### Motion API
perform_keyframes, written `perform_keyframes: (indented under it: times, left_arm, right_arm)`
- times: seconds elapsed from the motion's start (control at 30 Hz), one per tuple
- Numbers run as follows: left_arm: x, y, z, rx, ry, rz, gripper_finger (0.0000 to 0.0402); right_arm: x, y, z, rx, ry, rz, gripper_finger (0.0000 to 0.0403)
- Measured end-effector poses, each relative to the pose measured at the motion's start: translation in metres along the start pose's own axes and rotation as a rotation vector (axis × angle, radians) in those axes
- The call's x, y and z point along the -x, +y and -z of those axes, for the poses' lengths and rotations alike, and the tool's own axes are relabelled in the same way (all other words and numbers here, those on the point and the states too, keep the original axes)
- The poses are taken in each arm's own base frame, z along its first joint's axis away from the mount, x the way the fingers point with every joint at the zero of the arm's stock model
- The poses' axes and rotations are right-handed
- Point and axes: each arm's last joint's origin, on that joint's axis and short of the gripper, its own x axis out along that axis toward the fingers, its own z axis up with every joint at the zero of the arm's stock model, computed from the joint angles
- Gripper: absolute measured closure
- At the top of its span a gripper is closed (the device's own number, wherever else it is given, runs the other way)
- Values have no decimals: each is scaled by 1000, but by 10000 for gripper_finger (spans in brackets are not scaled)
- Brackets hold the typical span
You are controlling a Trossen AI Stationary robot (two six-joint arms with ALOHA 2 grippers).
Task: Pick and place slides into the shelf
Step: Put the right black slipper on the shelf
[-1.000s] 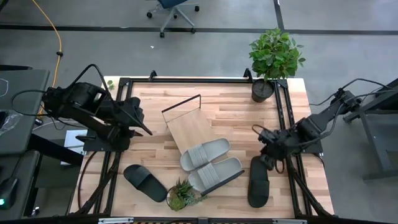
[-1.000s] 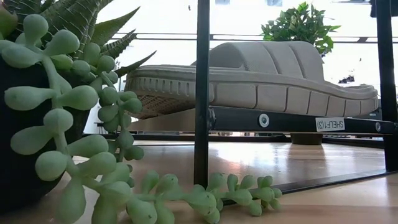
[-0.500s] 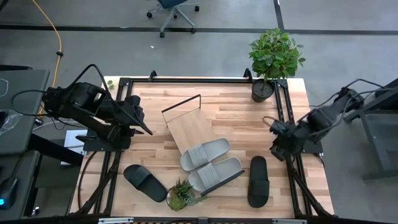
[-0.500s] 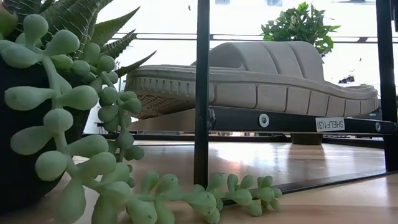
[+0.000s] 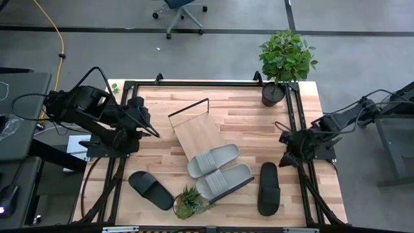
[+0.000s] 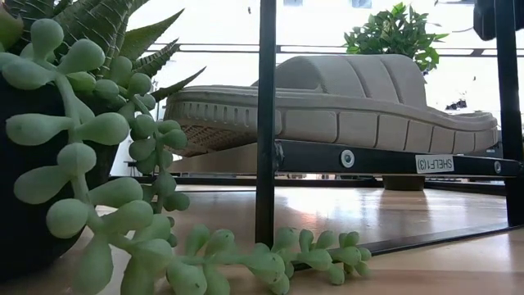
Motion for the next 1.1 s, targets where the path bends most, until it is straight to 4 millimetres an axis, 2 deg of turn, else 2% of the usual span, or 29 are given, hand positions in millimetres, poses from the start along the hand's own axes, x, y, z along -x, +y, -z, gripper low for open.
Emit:
perform_keyframes:
  times: [0.17,0.27,0.63,1.1]
  left_arm:
    - [-1,1,-1,42,-11,-39,268]
    - [-1,1,-1,55,-11,-40,268]
    - [-1,2,-1,113,-29,-87,268]
    - [-3,2,-4,139,-43,-104,268]
  right_arm:
    - [-36,-16,5,-10,89,-104,243]
    - [-50,-22,9,-4,140,-124,243]
    - [-76,-21,19,147,186,-39,241]
    - [-111,-10,17,313,216,-52,240]
